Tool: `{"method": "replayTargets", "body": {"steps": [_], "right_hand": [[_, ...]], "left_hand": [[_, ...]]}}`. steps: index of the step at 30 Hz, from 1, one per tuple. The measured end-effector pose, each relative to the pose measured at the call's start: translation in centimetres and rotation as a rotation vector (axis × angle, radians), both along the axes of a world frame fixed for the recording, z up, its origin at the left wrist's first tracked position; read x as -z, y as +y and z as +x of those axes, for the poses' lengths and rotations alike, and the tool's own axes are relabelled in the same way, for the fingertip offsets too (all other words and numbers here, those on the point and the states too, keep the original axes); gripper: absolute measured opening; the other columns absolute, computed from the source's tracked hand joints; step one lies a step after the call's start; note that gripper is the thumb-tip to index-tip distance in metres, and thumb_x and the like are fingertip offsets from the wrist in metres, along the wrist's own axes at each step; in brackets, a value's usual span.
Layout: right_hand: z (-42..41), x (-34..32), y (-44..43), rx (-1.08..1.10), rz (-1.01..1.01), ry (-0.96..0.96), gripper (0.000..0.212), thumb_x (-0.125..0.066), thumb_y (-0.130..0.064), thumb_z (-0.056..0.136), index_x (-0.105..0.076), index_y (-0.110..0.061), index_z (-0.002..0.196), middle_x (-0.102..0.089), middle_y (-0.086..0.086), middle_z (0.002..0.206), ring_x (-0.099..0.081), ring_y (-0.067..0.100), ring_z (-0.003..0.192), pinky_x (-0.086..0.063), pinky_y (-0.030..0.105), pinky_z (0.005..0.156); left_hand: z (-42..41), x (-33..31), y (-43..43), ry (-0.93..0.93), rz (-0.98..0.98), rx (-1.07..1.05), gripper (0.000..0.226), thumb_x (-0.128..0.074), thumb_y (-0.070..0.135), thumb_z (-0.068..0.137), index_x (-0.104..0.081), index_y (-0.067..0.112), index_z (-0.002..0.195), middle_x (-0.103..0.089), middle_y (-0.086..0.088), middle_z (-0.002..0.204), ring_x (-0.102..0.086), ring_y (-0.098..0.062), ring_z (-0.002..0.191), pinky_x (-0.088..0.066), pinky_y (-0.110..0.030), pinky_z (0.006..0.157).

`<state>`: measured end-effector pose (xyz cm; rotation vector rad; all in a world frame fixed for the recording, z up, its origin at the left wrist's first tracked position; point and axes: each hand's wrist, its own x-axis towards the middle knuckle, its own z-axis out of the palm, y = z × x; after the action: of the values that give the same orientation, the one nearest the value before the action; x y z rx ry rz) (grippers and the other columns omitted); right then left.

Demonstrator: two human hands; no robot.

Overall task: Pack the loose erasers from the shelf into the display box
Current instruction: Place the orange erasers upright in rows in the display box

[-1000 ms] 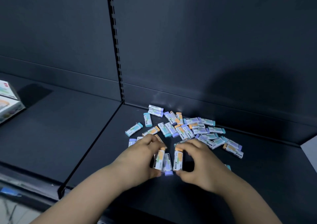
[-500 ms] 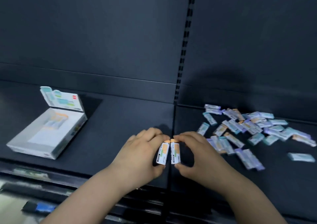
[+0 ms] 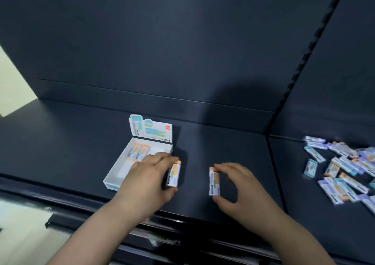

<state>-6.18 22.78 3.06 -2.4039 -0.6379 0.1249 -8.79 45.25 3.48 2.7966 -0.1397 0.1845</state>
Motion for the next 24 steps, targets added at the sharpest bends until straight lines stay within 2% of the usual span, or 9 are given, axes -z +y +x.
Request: {"method": "replayTargets", "body": {"steps": [6, 10, 13, 17, 20, 22, 24], "right_hand": [[2.4, -1.3, 4.0, -0.089, 0.016, -0.015, 0.056, -0.065, -0.033, 0.079, -0.040, -0.041, 0.129, -0.024, -0.046, 0.112, -0.035, -0.007, 0.116, -0.028, 0.012, 0.101], [3.4, -1.4, 6.8, -0.091, 0.007, -0.045, 0.055, -0.062, -0.034, 0.081, -0.039, -0.039, 0.131, -0.028, -0.036, 0.117, -0.029, -0.009, 0.117, -0.027, 0.014, 0.104], [3.5, -1.2, 9.6, -0.060, -0.020, -0.081, 0.055, -0.060, -0.036, 0.083, -0.037, -0.036, 0.133, -0.028, -0.031, 0.121, -0.027, -0.007, 0.120, -0.022, 0.011, 0.100], [3.6, -0.7, 13.6, -0.009, -0.100, -0.149, 0.051, -0.057, -0.037, 0.083, -0.040, -0.034, 0.131, -0.042, -0.019, 0.133, -0.036, 0.006, 0.118, -0.032, 0.023, 0.101], [4.4, 1.0, 16.3, 0.084, -0.250, -0.199, 0.047, -0.054, -0.031, 0.081, -0.045, -0.031, 0.127, -0.049, -0.014, 0.129, -0.041, 0.014, 0.114, -0.036, 0.029, 0.091], [4.8, 2.3, 17.6, 0.149, -0.378, -0.239, 0.041, -0.062, -0.029, 0.072, -0.059, -0.029, 0.113, -0.059, -0.014, 0.117, -0.048, 0.017, 0.105, -0.041, 0.031, 0.080], [5.0, 3.2, 18.2, 0.207, -0.461, -0.311, 0.031, -0.076, -0.030, 0.052, -0.070, -0.030, 0.083, -0.067, -0.018, 0.093, -0.057, 0.015, 0.086, -0.046, 0.026, 0.063]], "left_hand": [[1.1, -0.7, 4.3, -0.005, 0.033, -0.145, 0.063, -0.069, 0.044, 0.075, -0.042, 0.033, 0.131, -0.047, 0.017, 0.133, -0.041, -0.010, 0.123, -0.033, -0.029, 0.098], [2.6, -0.7, 6.1, 0.006, 0.052, -0.140, 0.061, -0.068, 0.045, 0.076, -0.043, 0.033, 0.130, -0.050, 0.017, 0.130, -0.042, -0.011, 0.120, -0.031, -0.028, 0.093], [3.9, -0.1, 7.5, 0.028, 0.086, -0.079, 0.062, -0.067, 0.047, 0.076, -0.042, 0.034, 0.131, -0.049, 0.016, 0.130, -0.042, -0.011, 0.120, -0.030, -0.028, 0.092], [5.7, 1.2, 8.7, 0.076, 0.132, 0.040, 0.058, -0.062, 0.050, 0.077, -0.041, 0.035, 0.129, -0.049, 0.015, 0.129, -0.041, -0.010, 0.121, -0.030, -0.027, 0.091], [7.2, 2.3, 9.4, 0.078, 0.141, 0.131, 0.051, -0.056, 0.050, 0.078, -0.045, 0.034, 0.125, -0.052, 0.012, 0.128, -0.043, -0.013, 0.119, -0.031, -0.029, 0.089], [7.8, 3.0, 9.8, 0.075, 0.164, 0.204, 0.047, -0.055, 0.049, 0.081, -0.047, 0.029, 0.122, -0.050, 0.009, 0.128, -0.042, -0.014, 0.120, -0.029, -0.029, 0.090], [7.9, 3.4, 10.3, 0.065, 0.151, 0.251, 0.045, -0.053, 0.047, 0.084, -0.048, 0.026, 0.123, -0.046, 0.009, 0.131, -0.038, -0.013, 0.122, -0.026, -0.028, 0.093]]}}
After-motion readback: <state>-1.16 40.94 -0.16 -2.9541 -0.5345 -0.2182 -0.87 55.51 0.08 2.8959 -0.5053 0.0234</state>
